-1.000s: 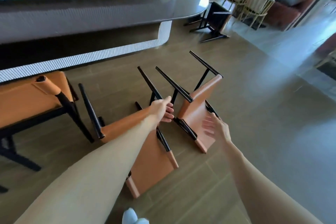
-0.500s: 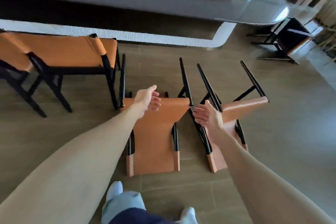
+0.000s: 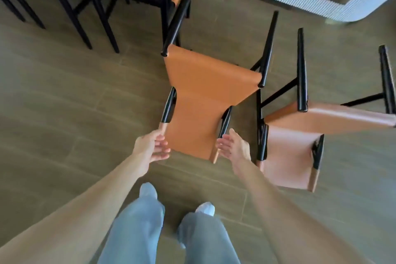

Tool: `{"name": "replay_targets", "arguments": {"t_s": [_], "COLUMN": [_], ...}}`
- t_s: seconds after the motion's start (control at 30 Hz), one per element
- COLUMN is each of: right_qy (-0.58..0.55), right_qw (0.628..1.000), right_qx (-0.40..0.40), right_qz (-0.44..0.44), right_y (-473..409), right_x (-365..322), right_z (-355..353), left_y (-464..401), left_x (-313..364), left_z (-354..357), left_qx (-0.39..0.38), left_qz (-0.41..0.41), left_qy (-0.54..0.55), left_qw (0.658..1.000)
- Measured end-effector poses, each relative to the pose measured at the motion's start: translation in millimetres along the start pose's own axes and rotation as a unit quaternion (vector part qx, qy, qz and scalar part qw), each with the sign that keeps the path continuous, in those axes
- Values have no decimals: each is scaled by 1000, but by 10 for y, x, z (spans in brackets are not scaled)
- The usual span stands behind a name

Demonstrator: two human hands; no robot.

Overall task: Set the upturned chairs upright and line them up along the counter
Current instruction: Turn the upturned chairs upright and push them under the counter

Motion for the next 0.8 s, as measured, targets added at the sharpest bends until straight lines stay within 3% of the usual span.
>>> {"name": "replay_targets", "arguments": {"t_s": [0.23,0.47,0.6,0.8], "right_qy": [-70,-150,-244,-359], "right_qw": [994,976,951,907], "right_qx": [-17,-18,28,28], "right_qz": [84,155,186,220], "right_y": [-1670,-3516,-4291,-4911], "right_x": [1494,3123,3531,3927], "right_z": [535,845,963,1110], "left_y": [-1633,-3650,-4470,-5184], "left_x": [-837,-2316,-2954,-3184], "left_z": [172,525,684,972], "left_qx": [-8,-7,52,43], "left_qz": [-35,-123,-153,-147], "left_qy": [91,168,286,319], "left_qw": [995,978,944,935]}}
Point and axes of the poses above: each hand's wrist, its own y-axis away from the middle knuckle, its own z-axis out of the palm, x = y × z, the point moved 1 cm from there along -y, towards the middle knuckle, and after that the axes turned 1 degree about -x, right-handed, at the moved point
